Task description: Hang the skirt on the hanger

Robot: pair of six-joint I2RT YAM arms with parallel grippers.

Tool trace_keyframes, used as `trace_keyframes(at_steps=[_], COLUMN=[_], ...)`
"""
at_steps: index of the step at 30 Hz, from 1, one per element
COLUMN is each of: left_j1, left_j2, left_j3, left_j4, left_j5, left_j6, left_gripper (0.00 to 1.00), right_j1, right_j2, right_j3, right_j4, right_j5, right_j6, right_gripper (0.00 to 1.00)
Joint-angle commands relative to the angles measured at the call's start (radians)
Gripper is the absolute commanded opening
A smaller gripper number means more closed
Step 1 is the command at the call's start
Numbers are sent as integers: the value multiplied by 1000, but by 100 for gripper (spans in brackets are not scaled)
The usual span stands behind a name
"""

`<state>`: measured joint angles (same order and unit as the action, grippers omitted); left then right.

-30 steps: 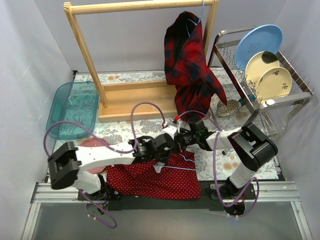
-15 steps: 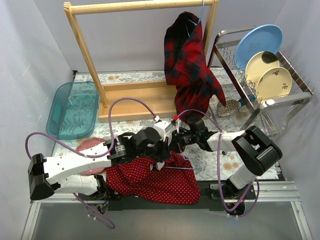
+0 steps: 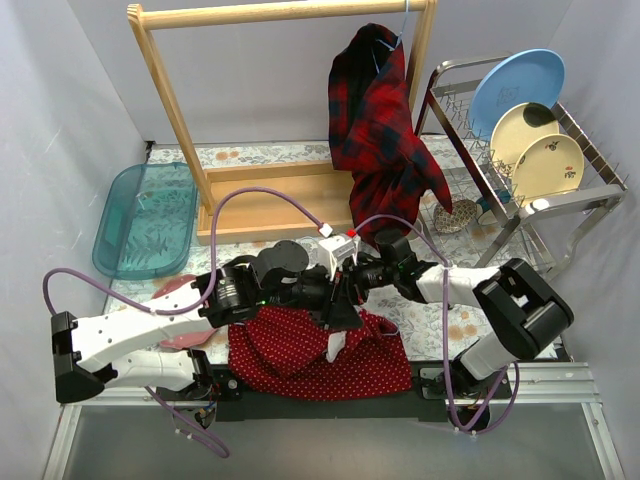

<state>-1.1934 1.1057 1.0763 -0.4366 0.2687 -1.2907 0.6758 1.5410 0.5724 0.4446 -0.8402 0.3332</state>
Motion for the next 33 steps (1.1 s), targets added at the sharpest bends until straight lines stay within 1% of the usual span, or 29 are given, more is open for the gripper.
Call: trace_keyframes(at_steps=[1, 5, 8, 9, 10, 12, 13, 14, 15, 16, 17, 19, 20, 21, 22, 23, 24, 25, 26, 27, 28, 30, 33], left_j1=[-2, -2, -2, -2, -2, -2, -2, -2, -2, -2, -3, -34, -52, -105, -130, -153, -204, -224, -245, -289, -307, -346, -359], left_j2=[6, 3, -50, -66, -85, -128, -136, -145, -155, -153, -144, -95, -71, -5, 32, 67, 106, 174, 215, 248, 314, 368, 479], left_j3=[-79, -160, -177, -180, -188, -220, -226, -233, -243, -248, -248, -257, -257, -237, -214, -191, -165, -124, -93, -67, -18, 28, 114], left_j4=[48, 73, 18, 4, -7, -11, -22, -33, -34, -33, -24, 1, 40, 51, 44, 36, 29, 24, 1, -19, -37, -62, -123], left_j5=[170, 211, 188, 185, 199, 222, 213, 169, 143, 121, 66, -12, -90, -153, -201, -324, -383, -423, -490, -597, -632, -704, -753], left_j6=[-44, -71, -78, -78, -82, -99, -110, -119, -127, -136, -140, -153, -156, -160, -157, -165, -174, -179, -191, -218, -219, -239, -269], left_gripper=[23, 28, 32, 31, 28, 28, 34, 44, 49, 50, 50, 51, 54, 54, 54, 58, 58, 59, 70, 71, 71, 73, 72], right_j1=[8, 11, 14, 15, 15, 16, 18, 21, 22, 28, 31, 31, 31, 31, 31, 31, 31, 31, 31, 31, 31, 31, 31], right_j2=[-74, -111, -130, -137, -139, -150, -156, -160, -174, -180, -192, -202, -206, -208, -208, -206, -205, -203, -200, -197, -194, -190, -186], right_j3=[44, 38, 34, 32, 29, 32, 37, 38, 41, 46, 49, 56, 60, 61, 61, 60, 60, 60, 58, 58, 58, 57, 53], right_j4=[16, 6, -9, -14, -15, -33, -41, -47, -62, -70, -76, -95, -98, -102, -103, -104, -104, -98, -96, -95, -93, -93, -80], right_j5=[-19, -20, -11, -10, -7, 0, 6, 10, 18, 24, 29, 42, 46, 52, 52, 53, 53, 52, 52, 52, 50, 49, 44], right_j6=[-46, -65, -79, -83, -83, -103, -109, -114, -129, -137, -144, -161, -164, -168, -169, -168, -169, -165, -164, -163, -161, -158, -148], right_gripper=[1, 1, 1, 1, 1, 1, 1, 1, 1, 1, 1, 1, 1, 1, 1, 1, 1, 1, 1, 1, 1, 1, 1])
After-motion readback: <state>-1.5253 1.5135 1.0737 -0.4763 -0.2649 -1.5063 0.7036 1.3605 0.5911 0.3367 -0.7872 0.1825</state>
